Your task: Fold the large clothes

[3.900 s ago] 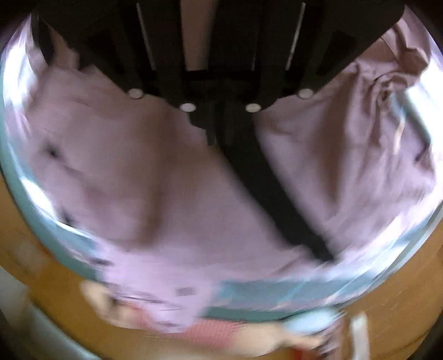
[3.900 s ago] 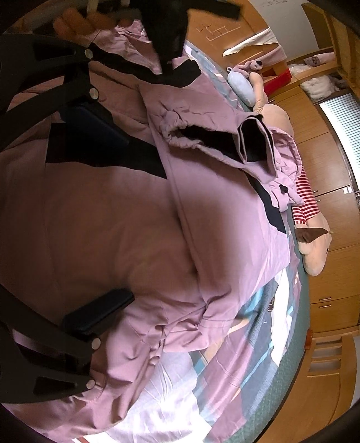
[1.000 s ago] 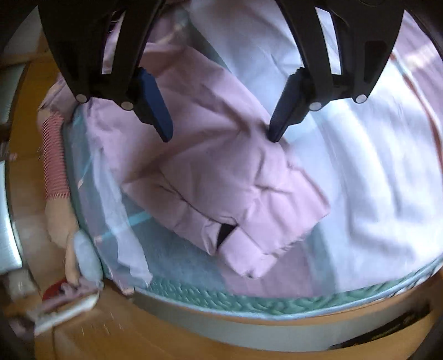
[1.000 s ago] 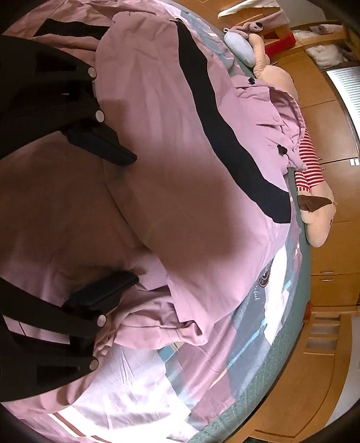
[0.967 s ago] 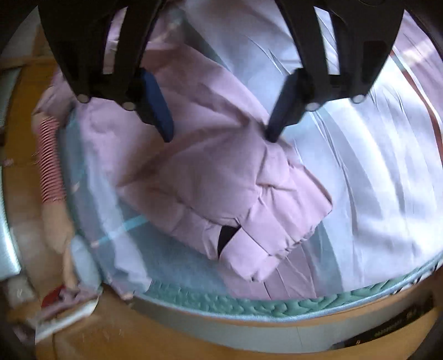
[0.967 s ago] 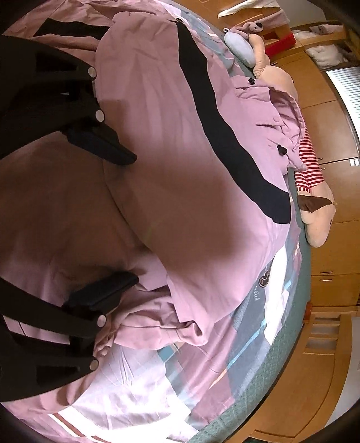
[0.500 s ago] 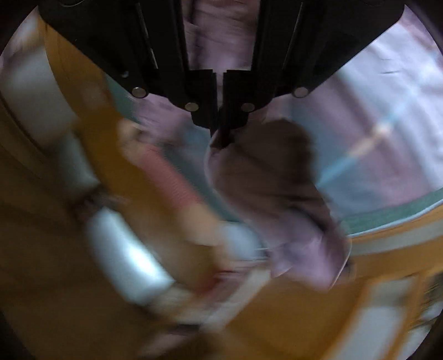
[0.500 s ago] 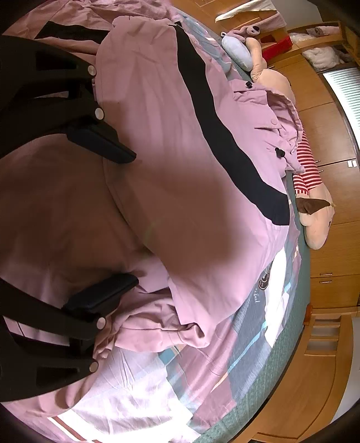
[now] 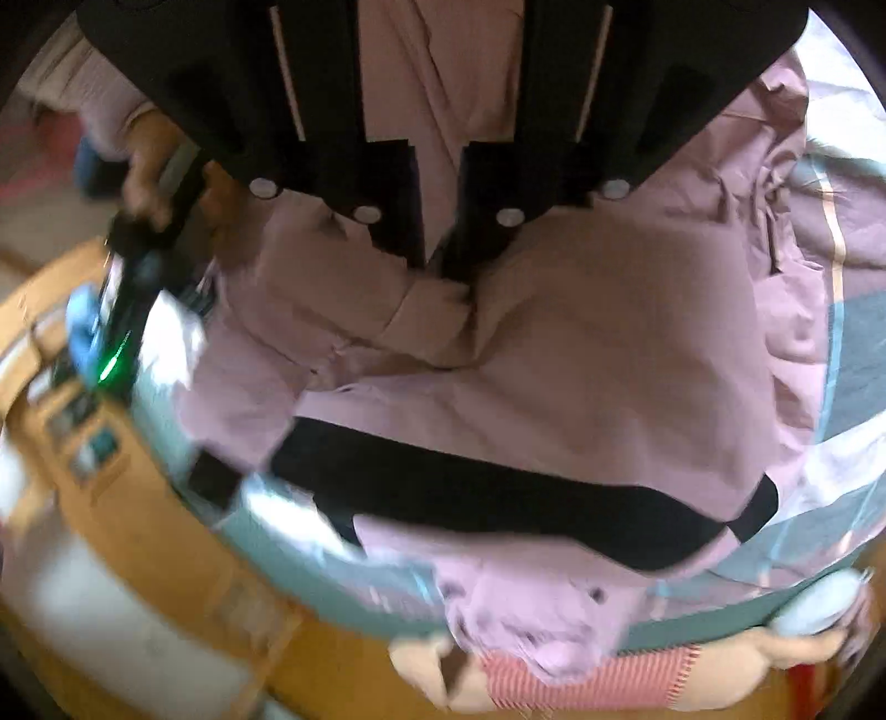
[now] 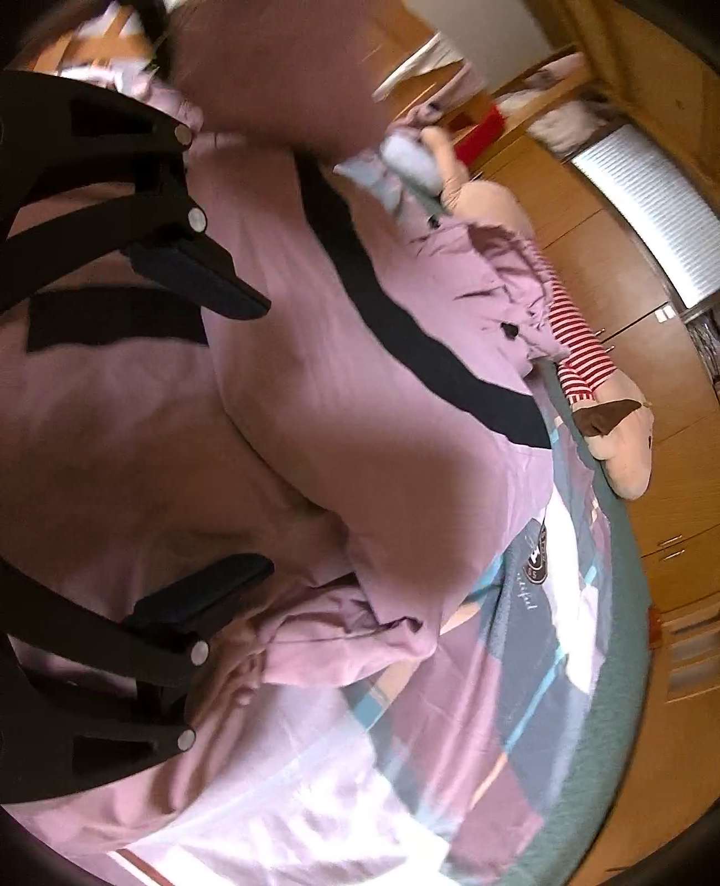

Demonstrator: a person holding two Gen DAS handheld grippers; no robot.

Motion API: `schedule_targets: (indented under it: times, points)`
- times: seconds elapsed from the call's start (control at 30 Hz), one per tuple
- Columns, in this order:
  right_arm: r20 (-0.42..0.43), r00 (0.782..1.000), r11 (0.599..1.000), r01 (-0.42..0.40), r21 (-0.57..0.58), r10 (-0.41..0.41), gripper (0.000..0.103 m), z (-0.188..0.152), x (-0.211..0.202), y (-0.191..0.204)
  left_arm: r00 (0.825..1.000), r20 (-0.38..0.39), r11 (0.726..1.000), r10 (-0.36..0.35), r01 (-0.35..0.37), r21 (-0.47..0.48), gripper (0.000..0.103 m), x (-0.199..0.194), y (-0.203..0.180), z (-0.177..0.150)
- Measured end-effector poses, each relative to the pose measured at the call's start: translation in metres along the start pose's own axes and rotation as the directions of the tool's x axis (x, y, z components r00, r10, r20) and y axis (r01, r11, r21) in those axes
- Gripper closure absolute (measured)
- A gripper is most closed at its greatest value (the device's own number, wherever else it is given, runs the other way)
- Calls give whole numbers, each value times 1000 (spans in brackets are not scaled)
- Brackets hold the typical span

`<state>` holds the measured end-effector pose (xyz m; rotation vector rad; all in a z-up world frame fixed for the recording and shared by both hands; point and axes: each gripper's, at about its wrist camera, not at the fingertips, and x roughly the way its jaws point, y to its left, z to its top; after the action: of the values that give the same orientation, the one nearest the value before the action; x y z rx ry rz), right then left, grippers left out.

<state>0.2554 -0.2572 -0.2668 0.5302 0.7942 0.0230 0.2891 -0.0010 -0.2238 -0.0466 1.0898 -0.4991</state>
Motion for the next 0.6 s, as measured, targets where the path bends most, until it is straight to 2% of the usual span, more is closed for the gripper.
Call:
schedule_targets:
  times: [0.03,0.07,0.1,0.13,0.17,0.2,0.23,0.27,0.3,0.37,0.47,0.5,0.53,0.6]
  points:
    - [-5,1000,1000,-23,9,23,14,0,-4,0,1000,-1,999,24,-24,27,88,1,-5,1]
    - [-9,999,999,-47,18,47,13,1,-8,1,999,12,998,42,-43,48,61,-3,-8,1]
    - [-7,996,996,-86,37,86,10,1,-15,2,999,37,998,13,-15,59,46,-10,-8,2]
    - [-3,994,993,-109,52,110,7,2,-19,1,996,71,997,-55,50,65,23,-21,-11,2]
    - [6,988,985,-153,84,153,6,3,-24,1,987,115,991,-115,107,75,9,-33,-17,1]
    - [9,982,976,-188,107,188,5,4,-28,1,974,157,984,-162,147,99,8,-43,-23,-6]
    - [3,973,965,-227,129,229,5,5,-30,1,965,193,979,-180,157,129,7,-54,-27,-10]
    - [-8,962,952,-267,149,271,5,6,-30,3,962,216,980,-168,140,141,2,-60,-29,-9]
    - [-30,950,939,-302,165,311,5,7,-28,8,960,250,986,-124,91,137,2,-67,-28,-9]
    - [-95,943,938,-298,179,318,5,6,-18,20,958,285,995,-30,0,102,2,-67,-15,-7]
    - [-208,913,925,-303,231,351,5,-5,7,34,949,276,988,153,-151,-29,2,-61,16,-6]
    - [-246,905,927,-290,239,347,12,-10,17,40,941,259,975,220,-202,-97,2,-54,34,-6]
    - [-267,900,928,-285,238,345,36,-14,23,46,936,242,963,256,-226,-145,2,-48,47,-3]
    - [-317,879,927,-288,240,356,69,-20,33,58,939,186,937,290,-238,-256,2,-35,78,-3]
